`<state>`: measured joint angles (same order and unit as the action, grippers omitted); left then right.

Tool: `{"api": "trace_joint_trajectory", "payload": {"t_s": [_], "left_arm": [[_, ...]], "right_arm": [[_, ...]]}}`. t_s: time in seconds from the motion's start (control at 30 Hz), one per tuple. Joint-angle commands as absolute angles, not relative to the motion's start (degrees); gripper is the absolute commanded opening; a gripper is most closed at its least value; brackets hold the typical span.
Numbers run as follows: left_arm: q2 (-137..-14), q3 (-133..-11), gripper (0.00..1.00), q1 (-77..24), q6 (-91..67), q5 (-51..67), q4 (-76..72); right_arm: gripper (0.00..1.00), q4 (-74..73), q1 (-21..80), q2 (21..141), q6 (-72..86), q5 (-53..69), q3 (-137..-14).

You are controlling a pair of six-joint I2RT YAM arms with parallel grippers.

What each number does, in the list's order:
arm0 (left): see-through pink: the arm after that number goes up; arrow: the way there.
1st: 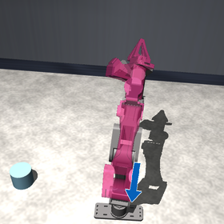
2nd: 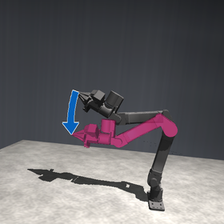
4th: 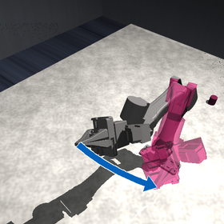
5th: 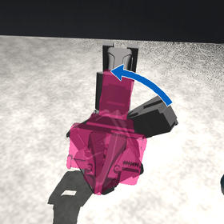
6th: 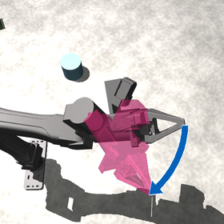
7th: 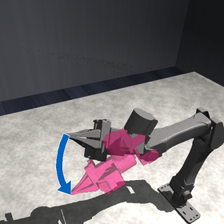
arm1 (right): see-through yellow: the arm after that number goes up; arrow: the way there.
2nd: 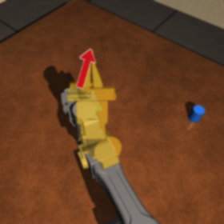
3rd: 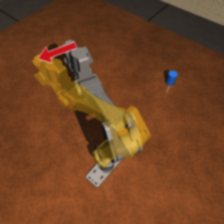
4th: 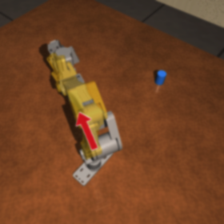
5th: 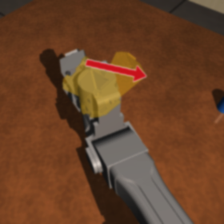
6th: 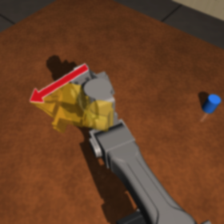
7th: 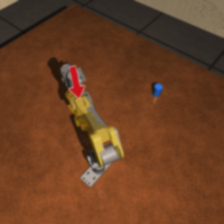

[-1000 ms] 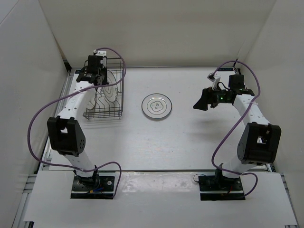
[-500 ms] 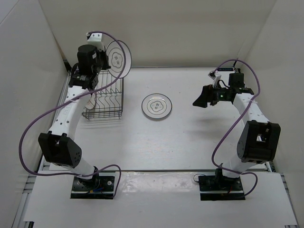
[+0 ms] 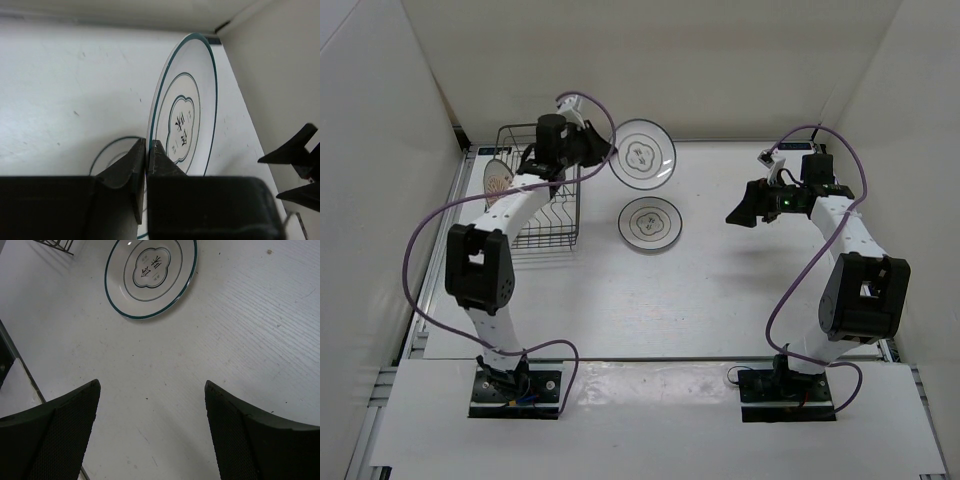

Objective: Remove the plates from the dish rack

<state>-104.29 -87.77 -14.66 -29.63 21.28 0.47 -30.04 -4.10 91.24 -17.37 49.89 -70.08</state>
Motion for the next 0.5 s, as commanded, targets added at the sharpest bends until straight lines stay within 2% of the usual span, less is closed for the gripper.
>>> {"api": "trace_joint_trajectory", "payload": {"t_s": [0.0, 0.27, 0.47], "left_arm": [[-105.28, -87.80, 0.01, -16.26, -34.81, 27.15, -4.57], [-110.21, -87.19, 0.01, -20.82, -30.42, 24.44, 7.28], [-109.60, -82.71, 0.06, -21.18, -29.10, 22.24, 9.75]], "right_arm": [[0.86, -30.85, -4.31, 90.62, -18.72, 50.54, -71.63], [0.86, -32.17, -4.48, 90.44, -19.60, 50.36, -71.28], [0.86, -33.40, -4.66, 90.79, -21.36, 50.10, -71.81]]}}
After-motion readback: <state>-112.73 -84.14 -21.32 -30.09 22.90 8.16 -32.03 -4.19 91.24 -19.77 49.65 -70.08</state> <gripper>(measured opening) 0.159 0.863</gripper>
